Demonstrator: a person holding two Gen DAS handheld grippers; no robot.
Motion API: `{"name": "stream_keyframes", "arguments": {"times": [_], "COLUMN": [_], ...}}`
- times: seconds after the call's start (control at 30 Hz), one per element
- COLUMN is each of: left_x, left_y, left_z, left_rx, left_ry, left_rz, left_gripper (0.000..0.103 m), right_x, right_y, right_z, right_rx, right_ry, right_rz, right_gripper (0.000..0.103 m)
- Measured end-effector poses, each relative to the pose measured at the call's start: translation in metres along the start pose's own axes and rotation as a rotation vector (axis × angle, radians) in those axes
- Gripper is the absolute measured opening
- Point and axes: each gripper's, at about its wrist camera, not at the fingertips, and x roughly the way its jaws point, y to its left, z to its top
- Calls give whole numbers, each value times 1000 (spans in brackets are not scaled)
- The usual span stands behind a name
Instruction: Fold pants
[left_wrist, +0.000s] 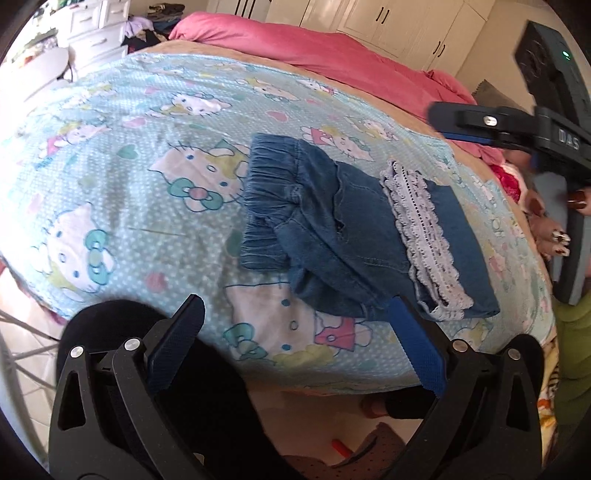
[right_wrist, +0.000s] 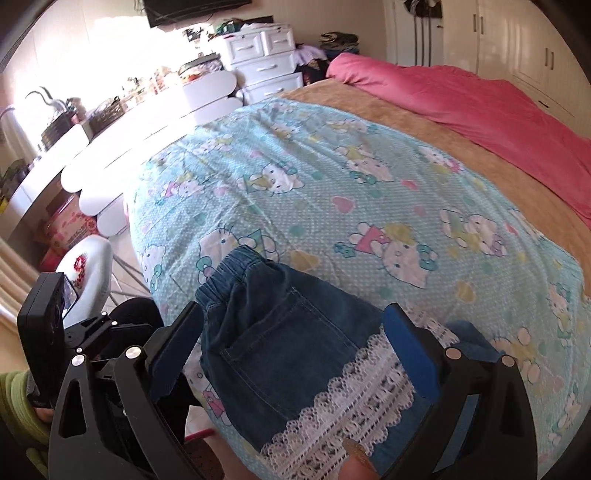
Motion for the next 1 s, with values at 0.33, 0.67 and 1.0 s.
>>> {"name": "stream_keyframes", "arguments": {"times": [0.33, 0.67, 1.0], "left_x": [25, 45, 55], "left_y": [-7, -2, 8], "left_z": [7, 16, 23], "left_rx": [-49, -118, -155], "left_ry": [23, 16, 11], "left_rz": [-83, -138, -182], "left_gripper": [94, 93, 93], "right_x": [60, 104, 142], "right_y": [4, 23, 38], "right_z": [24, 38, 41], "right_rx": [-50, -93, -123], "right_ry": [134, 205, 301], "right_rz": [35, 125, 199], "right_gripper": [97, 97, 90]}}
